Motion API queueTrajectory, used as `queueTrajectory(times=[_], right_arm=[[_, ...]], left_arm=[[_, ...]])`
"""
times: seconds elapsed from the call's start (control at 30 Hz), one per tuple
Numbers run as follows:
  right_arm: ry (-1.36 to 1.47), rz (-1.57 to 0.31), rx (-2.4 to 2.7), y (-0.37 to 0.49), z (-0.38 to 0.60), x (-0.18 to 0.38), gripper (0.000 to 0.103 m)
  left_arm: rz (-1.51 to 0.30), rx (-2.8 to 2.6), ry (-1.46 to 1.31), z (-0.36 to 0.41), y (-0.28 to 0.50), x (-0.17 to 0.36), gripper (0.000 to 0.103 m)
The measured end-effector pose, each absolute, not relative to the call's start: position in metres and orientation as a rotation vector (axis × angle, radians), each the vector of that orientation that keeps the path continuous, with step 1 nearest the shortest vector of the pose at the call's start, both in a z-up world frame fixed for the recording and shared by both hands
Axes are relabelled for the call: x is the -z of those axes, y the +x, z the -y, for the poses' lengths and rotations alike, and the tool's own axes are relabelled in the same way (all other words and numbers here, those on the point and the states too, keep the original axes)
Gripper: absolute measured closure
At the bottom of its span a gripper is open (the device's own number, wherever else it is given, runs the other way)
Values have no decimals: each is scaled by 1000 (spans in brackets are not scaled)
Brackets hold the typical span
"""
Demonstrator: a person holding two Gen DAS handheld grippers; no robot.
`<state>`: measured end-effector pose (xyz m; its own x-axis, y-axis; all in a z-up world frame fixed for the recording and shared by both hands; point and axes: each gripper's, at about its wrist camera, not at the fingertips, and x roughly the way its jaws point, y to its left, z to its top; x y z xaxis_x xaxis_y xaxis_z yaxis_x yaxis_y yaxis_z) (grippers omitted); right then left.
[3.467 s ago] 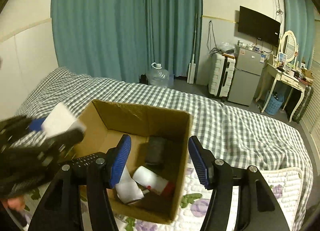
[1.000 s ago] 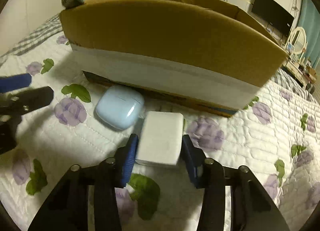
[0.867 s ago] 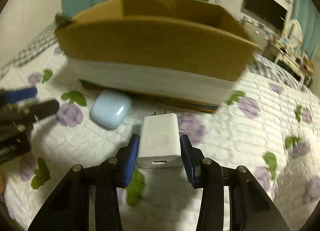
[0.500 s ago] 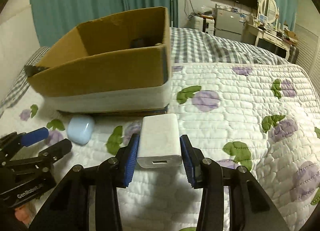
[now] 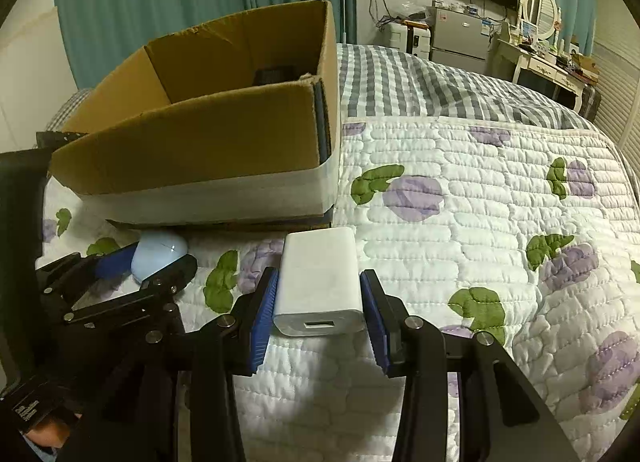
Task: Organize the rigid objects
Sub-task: 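Grasp the small white charger with the right tool while the left tool grasps the light blue earbud case, then carry the charger and earbud case into the box and open both tools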
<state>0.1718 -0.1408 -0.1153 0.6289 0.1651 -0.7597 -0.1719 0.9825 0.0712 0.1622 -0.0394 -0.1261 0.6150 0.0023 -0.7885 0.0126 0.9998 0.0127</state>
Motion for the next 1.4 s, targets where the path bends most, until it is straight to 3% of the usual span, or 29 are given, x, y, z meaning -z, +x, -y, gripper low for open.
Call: queueTrajectory(times=[0.3,0.63,0.93,1.13,1.4], right_arm=[[-54,-812,-216,149,139,88,62],[-70,-730,-243,110,139,23,62],[-116,-608,-301,135,126,-40,62],[-114,-583,-322,170,118,-47,62],[-136,-631,-328,232,113,-22,62]], left_arm=[[-887,86,8,36,124,95,52],[-805,124,-43,20,83,16,52],[-651,97,10,25,111,-53,52],[-636,79,22,17,157,-57,52],[-696,51,57,8,213,-18,52]])
